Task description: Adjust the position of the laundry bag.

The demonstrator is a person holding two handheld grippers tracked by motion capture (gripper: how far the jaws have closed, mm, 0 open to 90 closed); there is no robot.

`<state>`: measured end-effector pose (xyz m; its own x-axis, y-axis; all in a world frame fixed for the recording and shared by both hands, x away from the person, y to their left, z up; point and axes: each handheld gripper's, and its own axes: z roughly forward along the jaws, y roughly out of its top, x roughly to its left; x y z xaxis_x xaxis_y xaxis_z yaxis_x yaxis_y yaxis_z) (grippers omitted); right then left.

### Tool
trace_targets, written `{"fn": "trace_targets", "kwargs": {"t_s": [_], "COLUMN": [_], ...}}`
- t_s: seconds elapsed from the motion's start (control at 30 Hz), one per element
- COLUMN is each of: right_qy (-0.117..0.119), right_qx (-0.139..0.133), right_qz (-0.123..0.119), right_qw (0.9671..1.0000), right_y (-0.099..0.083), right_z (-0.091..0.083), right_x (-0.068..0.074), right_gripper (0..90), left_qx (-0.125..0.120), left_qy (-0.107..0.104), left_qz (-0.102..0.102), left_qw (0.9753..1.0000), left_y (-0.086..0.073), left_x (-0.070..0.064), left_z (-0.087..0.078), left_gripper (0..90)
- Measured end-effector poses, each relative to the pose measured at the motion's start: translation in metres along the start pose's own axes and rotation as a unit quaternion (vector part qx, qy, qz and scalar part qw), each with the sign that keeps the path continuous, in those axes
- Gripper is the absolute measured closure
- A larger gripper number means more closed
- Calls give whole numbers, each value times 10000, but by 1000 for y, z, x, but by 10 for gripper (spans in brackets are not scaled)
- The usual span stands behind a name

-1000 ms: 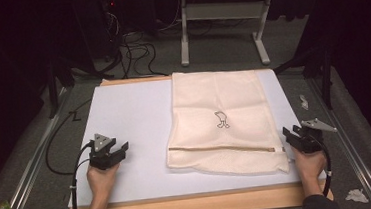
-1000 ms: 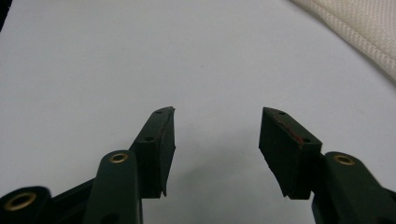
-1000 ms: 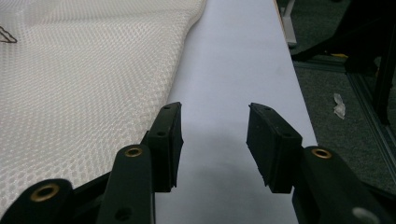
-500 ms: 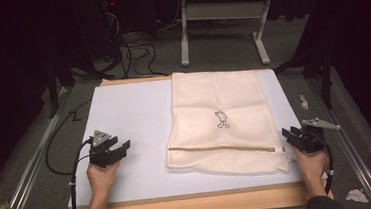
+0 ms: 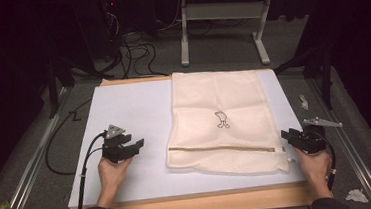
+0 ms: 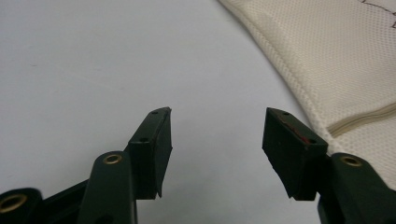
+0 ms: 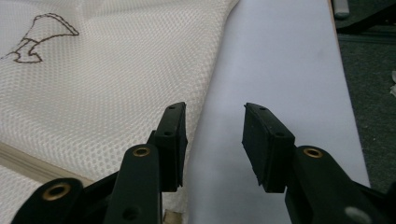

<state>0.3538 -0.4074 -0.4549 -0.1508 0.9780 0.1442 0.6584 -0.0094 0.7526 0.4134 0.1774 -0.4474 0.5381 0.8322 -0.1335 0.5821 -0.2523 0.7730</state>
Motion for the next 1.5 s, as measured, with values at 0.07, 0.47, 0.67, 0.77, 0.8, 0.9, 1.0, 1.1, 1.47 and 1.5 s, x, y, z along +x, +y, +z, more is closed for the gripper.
{"fn": "trace_targets", "kwargs": {"t_s": [0.07, 0.47, 0.67, 0.77, 0.8, 0.9, 1.0, 1.1, 1.47, 1.5], "right_qy": [60, 269, 344, 352, 338, 350, 383, 397, 370, 358], "right_qx": [52, 531, 967, 1107, 1136, 1219, 1271, 1318, 1566, 1588], "right_qz": [5, 263, 442, 523, 533, 565, 540, 523, 426, 411], "right_qw": [10000, 9979, 9937, 9919, 9915, 9903, 9897, 9891, 9860, 9858], "right_y": [2, 13, 20, 20, 20, 21, 22, 23, 27, 27], "right_z": [-1, 0, 6, 8, 9, 10, 12, 15, 25, 25], "right_x": [3, 12, 14, 13, 12, 12, 13, 14, 20, 20], "right_gripper": [607, 573, 591, 583, 579, 579, 575, 571, 619, 635], "left_qx": [105, 421, 681, 772, 799, 877, 977, 1029, 1329, 1329], "left_qy": [-126, -517, -619, -658, -676, -666, -632, -617, -506, -506], "left_qz": [25, -42, 12, -21, -10, 41, -18, -11, -176, -176], "left_qw": [9999, 9978, 9958, 9948, 9945, 9939, 9932, 9928, 9897, 9897], "left_y": [6, 20, 31, 36, 38, 40, 42, 41, 42, 42], "left_x": [-8, -33, -49, -54, -56, -62, -66, -68, -76, -76], "left_z": [5, 26, 42, 49, 51, 57, 67, 72, 92, 92], "left_gripper": [422, 415, 414, 411, 411, 411, 415, 433, 472, 490]}}
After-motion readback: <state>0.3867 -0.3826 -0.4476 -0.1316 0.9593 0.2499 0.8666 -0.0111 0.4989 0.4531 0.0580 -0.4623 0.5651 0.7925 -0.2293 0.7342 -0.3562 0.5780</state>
